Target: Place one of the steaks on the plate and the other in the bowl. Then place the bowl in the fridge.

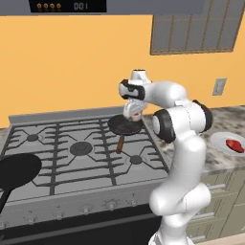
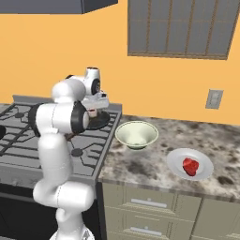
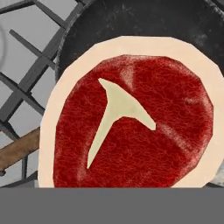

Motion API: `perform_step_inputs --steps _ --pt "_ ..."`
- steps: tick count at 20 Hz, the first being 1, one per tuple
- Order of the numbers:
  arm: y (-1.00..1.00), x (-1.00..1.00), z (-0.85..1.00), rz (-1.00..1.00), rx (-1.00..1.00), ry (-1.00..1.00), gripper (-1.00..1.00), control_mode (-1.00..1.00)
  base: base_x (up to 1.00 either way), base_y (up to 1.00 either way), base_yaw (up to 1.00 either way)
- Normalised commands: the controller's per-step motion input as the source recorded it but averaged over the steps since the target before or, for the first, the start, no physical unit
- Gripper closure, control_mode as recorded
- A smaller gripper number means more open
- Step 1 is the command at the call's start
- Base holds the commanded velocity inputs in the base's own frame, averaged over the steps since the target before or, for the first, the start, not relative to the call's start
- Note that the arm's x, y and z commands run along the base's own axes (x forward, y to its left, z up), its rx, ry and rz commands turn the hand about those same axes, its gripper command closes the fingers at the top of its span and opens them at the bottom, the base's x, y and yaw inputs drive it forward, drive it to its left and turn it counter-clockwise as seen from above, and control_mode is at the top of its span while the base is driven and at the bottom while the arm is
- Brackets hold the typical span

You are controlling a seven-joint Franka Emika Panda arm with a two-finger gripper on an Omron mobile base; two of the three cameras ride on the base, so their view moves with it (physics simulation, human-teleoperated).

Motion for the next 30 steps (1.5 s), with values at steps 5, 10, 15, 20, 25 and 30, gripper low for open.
perform_step_inputs --steps 5,10,15,20,25,30 --pt "-0.37 -1.00 0.57 -0.36 -0.09 -0.11 1.00 -1.00 0.00 0.00 0.00" --pt "-0.55 -0.95 0.73 -0.34 -0.10 -0.03 1.00 -1.00 0.00 0.00 0.00" --pt "-0.80 -0.73 0.53 -0.39 -0.04 0.09 1.00 -1.00 0.00 0.00 0.00" --pt "-0.97 -0.22 0.01 -0.41 0.03 0.29 1.00 -1.00 0.00 0.00 0.00" --pt "-0.87 0.25 -0.30 -0.33 0.02 0.22 1.00 -1.00 0.00 0.00 0.00" --pt "-0.30 0.20 -0.24 -0.05 0.07 0.07 1.00 -1.00 0.00 0.00 0.00"
